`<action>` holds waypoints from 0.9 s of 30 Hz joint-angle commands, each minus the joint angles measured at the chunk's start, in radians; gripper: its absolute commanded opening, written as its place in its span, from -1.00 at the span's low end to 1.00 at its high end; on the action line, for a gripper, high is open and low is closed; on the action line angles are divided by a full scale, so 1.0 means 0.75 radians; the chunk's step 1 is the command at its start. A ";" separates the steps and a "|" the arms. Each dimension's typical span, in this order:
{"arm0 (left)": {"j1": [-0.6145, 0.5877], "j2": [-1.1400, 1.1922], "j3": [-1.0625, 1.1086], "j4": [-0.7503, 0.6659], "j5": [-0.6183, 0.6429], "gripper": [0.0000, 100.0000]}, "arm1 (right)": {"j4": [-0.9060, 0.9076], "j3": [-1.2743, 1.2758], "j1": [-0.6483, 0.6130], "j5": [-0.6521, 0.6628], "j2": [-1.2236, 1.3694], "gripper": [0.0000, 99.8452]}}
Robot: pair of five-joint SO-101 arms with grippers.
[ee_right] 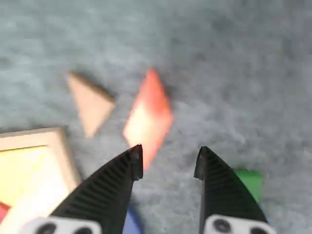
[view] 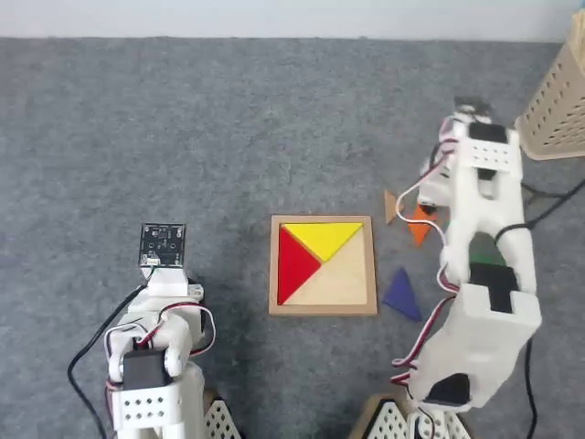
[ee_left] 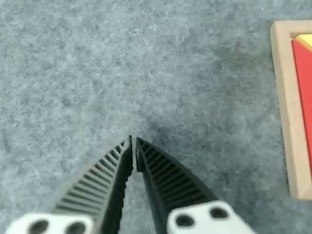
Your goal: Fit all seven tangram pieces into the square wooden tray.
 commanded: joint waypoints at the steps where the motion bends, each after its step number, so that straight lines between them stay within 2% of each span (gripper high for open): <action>1: -0.006 -0.029 -0.026 0.008 0.010 -0.98 | -0.026 -0.096 -0.128 0.018 -0.009 -0.63; 6: -0.006 -0.029 -0.026 0.008 0.010 -0.98 | -0.095 -0.078 -0.199 0.018 0.036 -0.63; 14: -0.006 -0.029 -0.026 0.008 0.010 -0.98 | -0.152 -0.082 -0.077 -0.014 0.273 -0.63; 27: -0.006 -0.029 -0.026 0.008 0.010 -0.98 | -0.064 -0.098 0.007 0.045 0.228 -0.63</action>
